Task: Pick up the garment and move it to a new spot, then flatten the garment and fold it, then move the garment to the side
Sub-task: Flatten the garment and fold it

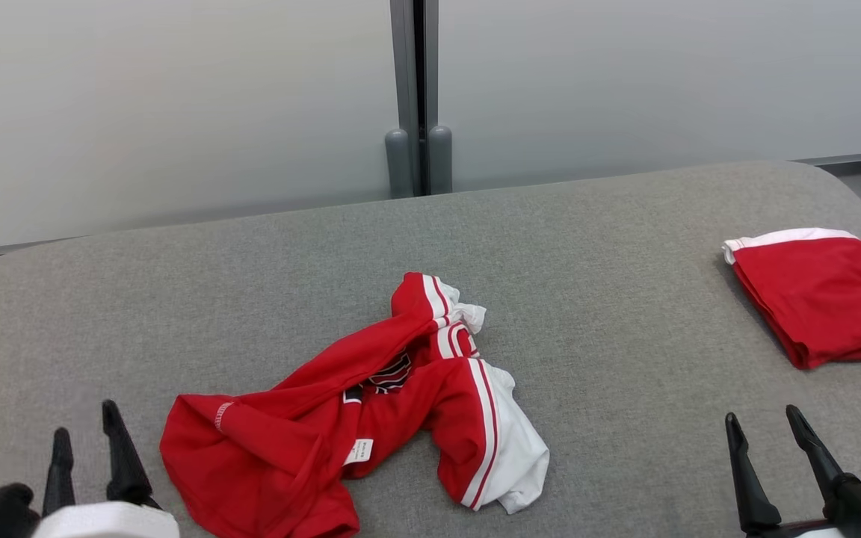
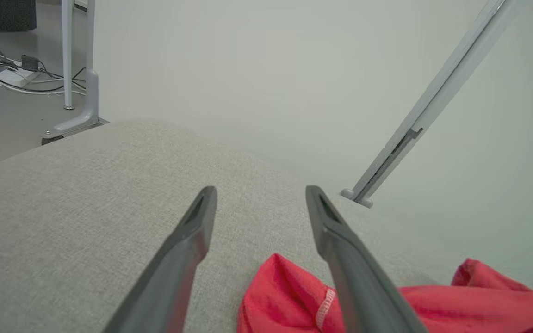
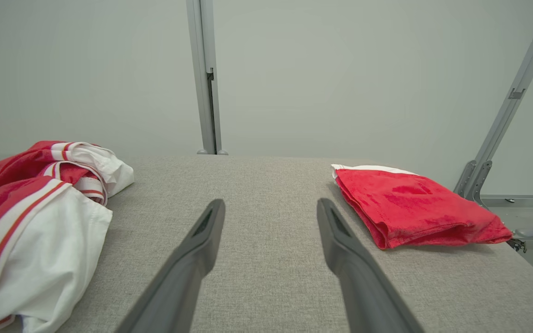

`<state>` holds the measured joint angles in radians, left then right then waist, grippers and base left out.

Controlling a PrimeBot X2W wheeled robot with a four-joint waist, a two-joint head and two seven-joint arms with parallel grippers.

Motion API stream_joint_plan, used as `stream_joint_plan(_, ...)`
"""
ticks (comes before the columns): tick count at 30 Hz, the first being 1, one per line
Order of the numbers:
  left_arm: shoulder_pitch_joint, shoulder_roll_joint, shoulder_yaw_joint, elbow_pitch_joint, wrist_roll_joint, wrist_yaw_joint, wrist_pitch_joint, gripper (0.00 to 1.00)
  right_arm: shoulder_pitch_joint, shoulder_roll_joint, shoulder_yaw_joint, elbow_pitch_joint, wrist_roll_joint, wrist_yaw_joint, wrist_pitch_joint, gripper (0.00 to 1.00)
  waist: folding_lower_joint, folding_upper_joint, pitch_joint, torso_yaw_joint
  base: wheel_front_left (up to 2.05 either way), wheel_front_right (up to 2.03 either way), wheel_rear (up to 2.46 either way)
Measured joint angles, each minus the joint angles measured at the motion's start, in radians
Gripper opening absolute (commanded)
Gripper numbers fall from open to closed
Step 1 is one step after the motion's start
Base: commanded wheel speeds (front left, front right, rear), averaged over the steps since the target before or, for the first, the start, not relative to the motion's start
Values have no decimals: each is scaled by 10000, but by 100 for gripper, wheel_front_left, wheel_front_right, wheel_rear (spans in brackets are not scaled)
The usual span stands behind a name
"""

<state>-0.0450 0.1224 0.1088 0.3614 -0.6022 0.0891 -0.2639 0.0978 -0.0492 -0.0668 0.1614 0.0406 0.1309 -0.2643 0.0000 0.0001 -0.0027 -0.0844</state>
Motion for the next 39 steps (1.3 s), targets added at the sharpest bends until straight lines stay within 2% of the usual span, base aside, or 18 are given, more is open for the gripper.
stream_joint_plan(2, 846, -418, -134, -1137, 470, -2, 10, 100, 102, -2, -61, -33, 8, 0, 0, 100, 0, 0, -92, 40, 0, 0, 0)
stream_joint_plan(4, 1483, -504, -384, -2238, 934, -2, 2, 100, 177, 0, -102, -59, 12, 0, 0, 100, 0, 0, -154, 108, 0, 0, 0)
stream_joint_plan(6, 2324, -646, -1166, -3103, 1434, 0, -2, 100, 256, 2, -84, -102, 29, 0, 2, 100, 0, 0, -214, 250, 0, 0, 0)
stream_joint_plan(10, 2777, -706, -2416, -3041, 1448, -138, 207, 100, 271, 10, 100, -102, 42, 0, 0, 100, 0, 0, -219, 379, 0, 0, 0)
stream_joint_plan(13, 2606, -731, -3308, -2874, 1509, -357, 809, 100, 242, 8, 150, -86, 58, 0, 0, 100, 0, 0, -185, 394, 0, 0, 0)
stream_joint_plan(15, 2346, -734, -3710, -2617, 1672, -351, 1352, 100, 197, 8, 224, -67, 59, 0, 2, 100, 0, 0, -162, 359, 0, 0, 0)
stream_joint_plan(18, 1864, -694, -3971, -2176, 1994, -163, 1946, 100, 127, 10, 336, -56, 59, 0, 0, 100, 0, 0, -128, 245, 0, 0, 0)
stream_joint_plan(23, 1418, -690, -4017, -1569, 1814, -63, 2671, 100, 125, 8, 343, 12, 121, 0, 2, 100, 0, 0, -57, 25, 0, 0, 0)
stream_joint_plan(24, 1343, -702, -4017, -1396, 1774, 13, 2842, 86, 118, 10, 343, 33, 128, 0, 2, 100, 0, 0, -35, -32, 0, 0, 0)
stream_joint_plan(25, 1279, -679, -4019, -1214, 1772, 13, 2974, 55, 105, 10, 347, 46, 138, 0, 0, 100, 0, 0, -12, -88, 0, 0, 0)
stream_joint_plan(26, 1237, -656, -3973, -1095, 1724, 15, 2993, 42, 98, 10, 339, 52, 155, 0, 0, 100, 0, 0, 10, -145, 0, 0, 0)
stream_joint_plan(27, 1200, -654, -3871, -1047, 1636, 15, 2976, 0, 92, 10, 345, 56, 178, 0, 0, 100, 0, 0, 29, -201, 0, 0, 0)
stream_joint_plan(29, 1177, -673, -3590, -1208, 1210, -35, 2773, 0, 96, 12, 305, 54, 219, 0, 0, 100, 0, 0, 54, -289, 0, 0, 0)
stream_joint_plan(32, 1179, -708, -2838, -2102, -236, -161, 2462, 0, 124, 10, 222, 44, 224, 0, 0, 100, 0, 0, 71, -302, 0, 0, 0)
stream_joint_plan(35, 1174, -731, -1964, -2982, -1267, 71, 2173, 0, 189, 6, 136, 35, 228, 0, 0, 100, 0, 0, 82, -206, 0, 0, 0)
stream_joint_plan(37, 1107, -566, -1538, -3160, -1279, 343, 2057, 0, 193, 6, 167, 33, 226, 0, 2, 100, 0, 0, 105, -100, 0, 0, 0)
stream_joint_plan(39, 742, -378, -1074, -3007, -1563, 431, 2123, 0, 162, 8, 278, 36, 194, 0, 2, 100, 0, 0, 168, -18, 0, 0, 0)
